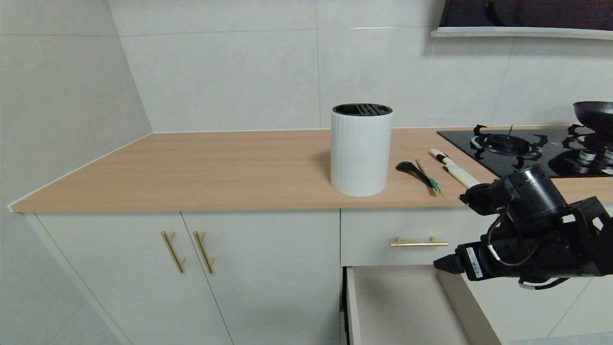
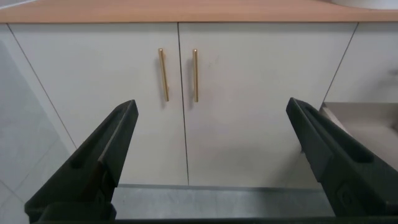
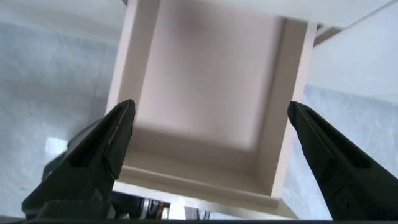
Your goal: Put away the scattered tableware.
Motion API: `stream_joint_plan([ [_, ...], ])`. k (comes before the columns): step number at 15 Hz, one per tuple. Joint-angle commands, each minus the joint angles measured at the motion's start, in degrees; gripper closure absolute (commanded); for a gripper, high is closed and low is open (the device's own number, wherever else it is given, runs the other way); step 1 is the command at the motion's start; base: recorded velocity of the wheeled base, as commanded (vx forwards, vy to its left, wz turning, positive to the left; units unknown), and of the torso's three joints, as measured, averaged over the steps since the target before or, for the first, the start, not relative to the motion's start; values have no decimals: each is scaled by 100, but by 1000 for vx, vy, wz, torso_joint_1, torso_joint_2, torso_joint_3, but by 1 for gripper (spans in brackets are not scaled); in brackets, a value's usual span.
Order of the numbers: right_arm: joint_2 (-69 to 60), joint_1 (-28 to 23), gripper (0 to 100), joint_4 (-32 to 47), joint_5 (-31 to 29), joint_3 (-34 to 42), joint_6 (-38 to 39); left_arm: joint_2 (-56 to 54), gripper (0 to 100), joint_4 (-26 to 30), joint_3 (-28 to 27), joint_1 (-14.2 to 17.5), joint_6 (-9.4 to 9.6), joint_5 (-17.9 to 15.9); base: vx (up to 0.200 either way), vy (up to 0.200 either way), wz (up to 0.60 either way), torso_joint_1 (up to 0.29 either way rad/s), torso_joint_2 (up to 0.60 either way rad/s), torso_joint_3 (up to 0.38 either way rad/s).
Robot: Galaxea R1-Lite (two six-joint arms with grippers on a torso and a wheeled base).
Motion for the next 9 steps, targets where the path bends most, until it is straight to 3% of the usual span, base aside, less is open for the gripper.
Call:
stream_joint_plan([
  [1, -4, 66, 0, -227, -21, 27, 10, 0, 0, -2, 0, 11, -2, 3, 0, 0, 0, 27, -61, -41],
  [4, -435, 119, 0, -402, -39, -509, 71, 0, 0, -2, 0, 11, -2, 3, 0, 0, 0, 0, 0, 0],
  [6, -303, 93, 0, 142, -56, -1414, 63, 0, 0, -2, 0, 2, -2, 3, 0, 0, 0, 0, 0, 0],
  [7, 75, 66, 0, 775, -74, -2258, 124, 0, 0, -2, 0, 11, -2, 3, 0, 0, 0, 0, 0, 0],
  [9, 602, 57, 0, 810, -118, -2575, 309, 0, 0, -2, 0, 11, -2, 3, 0, 0, 0, 0, 0, 0],
])
